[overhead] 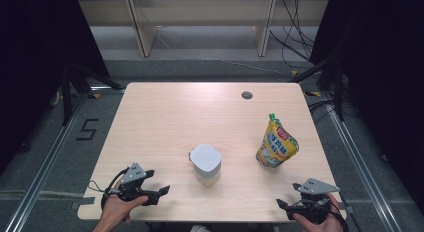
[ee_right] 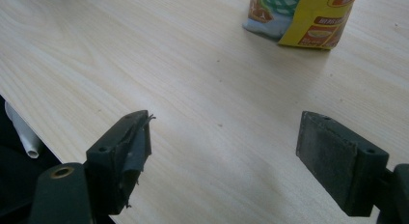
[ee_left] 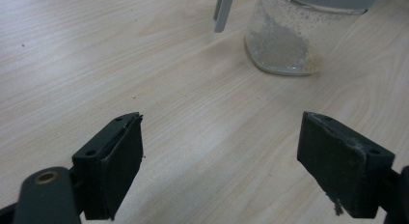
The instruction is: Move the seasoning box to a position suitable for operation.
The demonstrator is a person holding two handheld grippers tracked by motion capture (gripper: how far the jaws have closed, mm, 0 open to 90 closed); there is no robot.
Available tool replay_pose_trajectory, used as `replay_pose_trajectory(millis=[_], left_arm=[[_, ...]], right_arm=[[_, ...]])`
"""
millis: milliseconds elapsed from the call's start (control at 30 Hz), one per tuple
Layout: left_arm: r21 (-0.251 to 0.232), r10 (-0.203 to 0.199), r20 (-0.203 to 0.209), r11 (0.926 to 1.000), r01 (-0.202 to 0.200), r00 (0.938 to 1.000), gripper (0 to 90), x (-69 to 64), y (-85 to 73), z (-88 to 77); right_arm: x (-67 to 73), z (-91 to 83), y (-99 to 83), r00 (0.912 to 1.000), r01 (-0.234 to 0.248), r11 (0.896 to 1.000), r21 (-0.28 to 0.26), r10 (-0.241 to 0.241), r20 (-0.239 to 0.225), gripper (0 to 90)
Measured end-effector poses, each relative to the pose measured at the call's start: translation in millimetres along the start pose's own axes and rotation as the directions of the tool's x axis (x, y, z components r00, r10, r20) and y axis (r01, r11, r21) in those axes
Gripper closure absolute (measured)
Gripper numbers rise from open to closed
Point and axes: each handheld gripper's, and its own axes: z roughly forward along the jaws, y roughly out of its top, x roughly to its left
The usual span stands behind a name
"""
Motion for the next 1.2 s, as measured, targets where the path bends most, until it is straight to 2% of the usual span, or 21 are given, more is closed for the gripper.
replay_pose_trajectory(millis=[167, 267, 333, 367, 433, 467, 500, 533, 567, 600, 633, 700, 733, 867, 900, 933, 1000, 1033, 1100, 1167, 1200], left_arm=[[0.012, 0.040, -0.001, 0.9991, -0.040, 0.9992, 15.5, 3.2, 0.1, -1.1], [-0.008, -0.010, -0.009, 0.9999, 0.009, 0.9999, 15.5, 0.7, 1.0, 0.2], [0.017, 0.026, -0.018, 0.9995, -0.026, 0.9995, 15.9, 2.5, 3.3, -1.2], [0.002, 0.010, -0.025, 0.9999, -0.010, 0.9996, 15.9, 1.2, 4.5, -0.4], [-0.017, 0.030, -0.023, 0.9994, -0.031, 0.9993, 16.1, 2.1, 7.8, 0.7], [-0.005, 0.049, -0.025, 0.9988, -0.049, 0.9985, 16.9, 3.3, 9.7, 0.3], [-0.005, 0.049, -0.025, 0.9988, -0.049, 0.9985, 17.8, 3.3, 9.7, 0.3], [-0.039, 0.049, -0.014, 0.9980, -0.049, 0.9987, 18.1, 0.8, 13.4, 2.6], [-0.050, 0.072, -0.012, 0.9961, -0.072, 0.9973, 18.8, 1.8, 16.3, 3.7], [-0.055, 0.069, -0.022, 0.9960, -0.070, 0.9974, 19.7, 2.2, 19.2, 4.7], [-0.070, 0.067, -0.018, 0.9952, -0.068, 0.9976, 20.2, 2.5, 21.8, 5.9], [-0.076, 0.069, -0.023, 0.9946, -0.070, 0.9974, 20.4, 3.4, 24.7, 6.9], [-0.089, 0.064, -0.033, 0.9938, -0.066, 0.9974, 22.1, 3.3, 27.8, 8.9], [-0.141, 0.071, -0.014, 0.9874, -0.072, 0.9974, 31.4, 3.9, 41.8, 24.3], [-0.141, 0.071, -0.014, 0.9874, -0.072, 0.9974, 33.6, 3.9, 41.8, 24.3], [-0.122, 0.120, -0.031, 0.9848, -0.123, 0.9923, 34.3, 1.6, 45.8, 31.9], [-0.119, 0.138, -0.028, 0.9829, -0.141, 0.9900, 35.9, 1.5, 47.4, 35.9], [-0.115, 0.135, -0.020, 0.9840, -0.136, 0.9907, 40.7, 1.1, 48.6, 40.0], [-0.105, 0.161, -0.028, 0.9810, -0.163, 0.9866, 43.6, 2.1, 52.8, 51.4], [-0.105, 0.176, -0.034, 0.9782, -0.179, 0.9837, 46.1, 4.0, 54.3, 54.9], [-0.103, 0.167, -0.034, 0.9801, -0.170, 0.9854, 46.6, 5.0, 55.4, 57.8]], right_arm=[[-1.6, 1.8, -0.3, 0.9998, 0.014, 1.000, -0.005, -0.014, -0.016, 20.6], [-1.3, 0.9, -0.1, 0.9998, 0.019, 1.000, -0.010, -0.019, 0.000, 20.5], [0.1, 0.5, 0.5, 1.0000, -0.001, 1.000, -0.006, 0.001, -0.006, 21.1], [0.3, 0.4, 0.4, 0.9999, -0.004, 1.000, -0.005, 0.004, -0.016, 22.8], [1.3, -0.1, 0.3, 0.9998, 0.003, 1.000, -0.011, -0.004, -0.020, 23.7], [0.5, 0.3, 0.3, 0.9997, 0.018, 1.000, -0.018, -0.018, -0.017, 23.3], [1.6, 0.1, 0.8, 0.9998, -0.002, 1.000, -0.013, 0.002, -0.020, 22.5], [2.5, 0.2, 0.8, 0.9996, -0.017, 1.000, -0.011, 0.017, -0.025, 22.1], [1.9, 1.0, 0.7, 0.9998, -0.004, 1.000, -0.027, 0.004, -0.018, 22.1], [3.8, 0.2, 0.7, 0.9993, -0.027, 1.000, -0.011, 0.026, -0.026, 22.0], [2.1, 1.6, 0.8, 0.9997, 0.005, 1.000, -0.028, -0.006, -0.024, 21.9], [3.3, 1.4, 0.8, 0.9997, -0.007, 1.000, -0.022, 0.007, -0.022, 21.9], [2.5, 2.3, 1.0, 0.9997, 0.008, 1.000, -0.022, -0.008, -0.023, 21.8], [1.2, 2.2, 1.1, 0.9997, 0.017, 1.000, -0.027, -0.017, -0.020, 21.8], [1.2, 2.2, 1.1, 0.9997, 0.017, 1.000, -0.027, -0.017, -0.020, 21.8], [2.7, 0.9, 0.8, 0.9996, -0.016, 1.000, -0.017, 0.016, -0.023, 21.8], [2.7, 1.7, 0.5, 0.9995, -0.021, 0.999, -0.024, 0.020, -0.026, 21.8], [1.9, 2.8, 0.7, 0.9986, -0.014, 1.000, -0.024, 0.013, -0.051, 21.8], [1.1, 3.5, 0.8, 0.9992, 0.014, 0.999, -0.033, -0.015, -0.038, 22.0], [2.0, 2.5, 0.9, 0.9994, 0.006, 1.000, -0.022, -0.007, -0.034, 22.2], [2.5, 2.4, 0.8, 0.9992, -0.005, 1.000, -0.017, 0.004, -0.040, 22.4]])
